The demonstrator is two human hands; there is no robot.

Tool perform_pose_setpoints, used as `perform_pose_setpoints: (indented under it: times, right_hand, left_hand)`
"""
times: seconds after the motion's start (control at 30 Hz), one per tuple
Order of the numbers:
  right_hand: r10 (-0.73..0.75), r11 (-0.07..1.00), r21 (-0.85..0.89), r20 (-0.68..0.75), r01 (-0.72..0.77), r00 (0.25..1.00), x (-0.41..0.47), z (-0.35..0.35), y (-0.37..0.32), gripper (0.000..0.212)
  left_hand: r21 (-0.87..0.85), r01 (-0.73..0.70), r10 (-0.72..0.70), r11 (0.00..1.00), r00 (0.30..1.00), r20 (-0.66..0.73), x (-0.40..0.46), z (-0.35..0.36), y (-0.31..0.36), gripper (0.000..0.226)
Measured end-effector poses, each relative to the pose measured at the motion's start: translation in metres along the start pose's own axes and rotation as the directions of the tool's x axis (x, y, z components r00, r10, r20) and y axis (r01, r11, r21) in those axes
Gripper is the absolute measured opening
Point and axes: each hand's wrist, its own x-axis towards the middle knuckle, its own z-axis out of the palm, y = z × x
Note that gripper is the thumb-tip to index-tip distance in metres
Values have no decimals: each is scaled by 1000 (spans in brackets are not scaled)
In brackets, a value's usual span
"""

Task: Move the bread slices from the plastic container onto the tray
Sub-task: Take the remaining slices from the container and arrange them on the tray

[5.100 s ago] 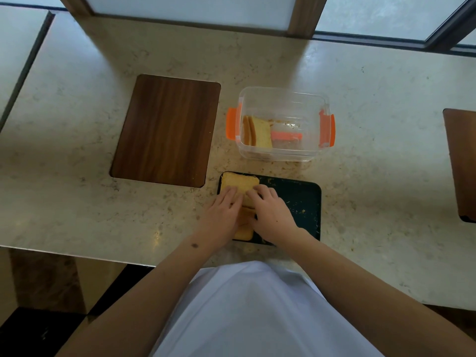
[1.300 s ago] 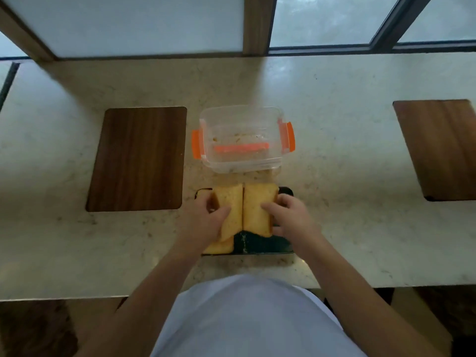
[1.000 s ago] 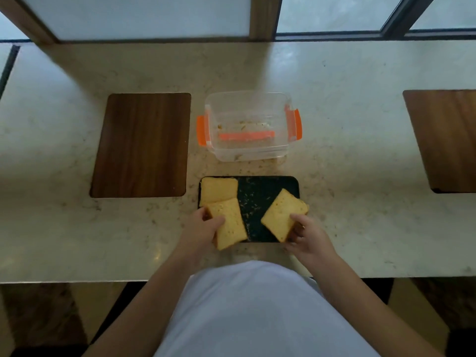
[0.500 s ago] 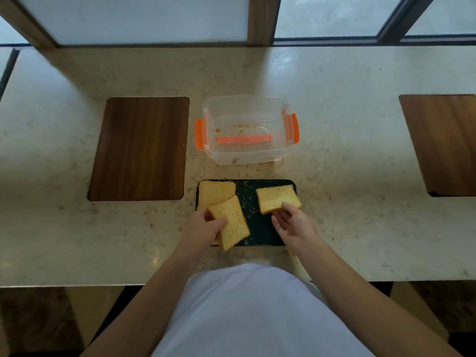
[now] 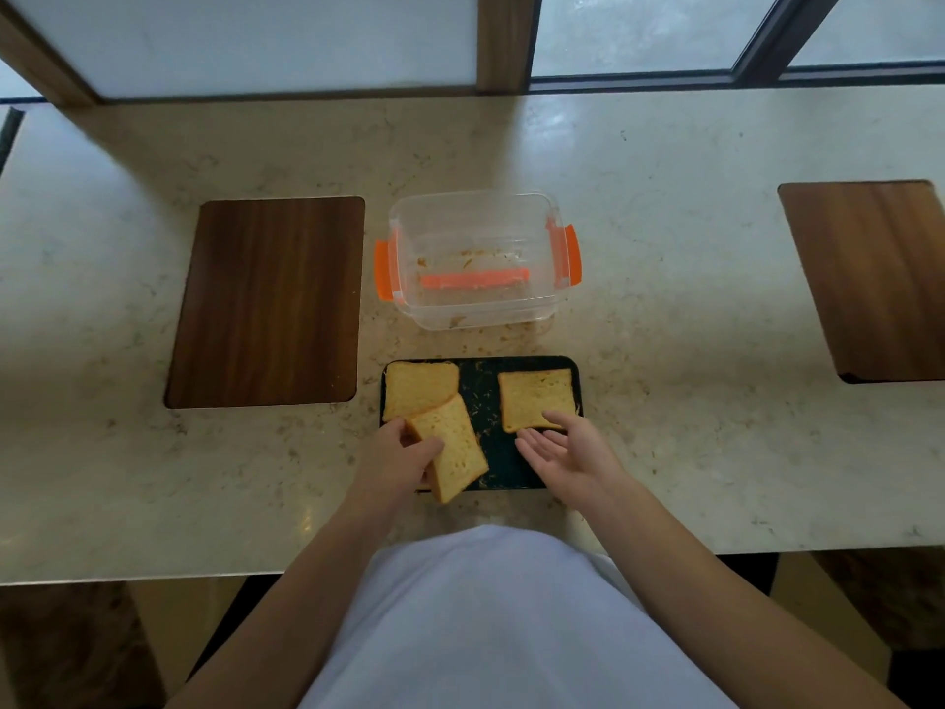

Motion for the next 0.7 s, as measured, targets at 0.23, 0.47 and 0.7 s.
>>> perform_pose_setpoints:
  times: [0.23,0.47,0.7]
  right_hand:
    - [11,1000,19,-8,-11,1000,6,13,-5,67]
    - [-37,993,-117,-11,35,999,11,13,-10,63]
    - [-122,895,-436,-26,99,992,8,-2,-9,41]
  left_hand:
    - [15,-10,10,1000,1000,8,-1,0,3,21]
    - [15,-13,13,1000,1000,-4,0,0,3,16]
    - [76,-16,17,997,1000,-22,-1,3,3,9]
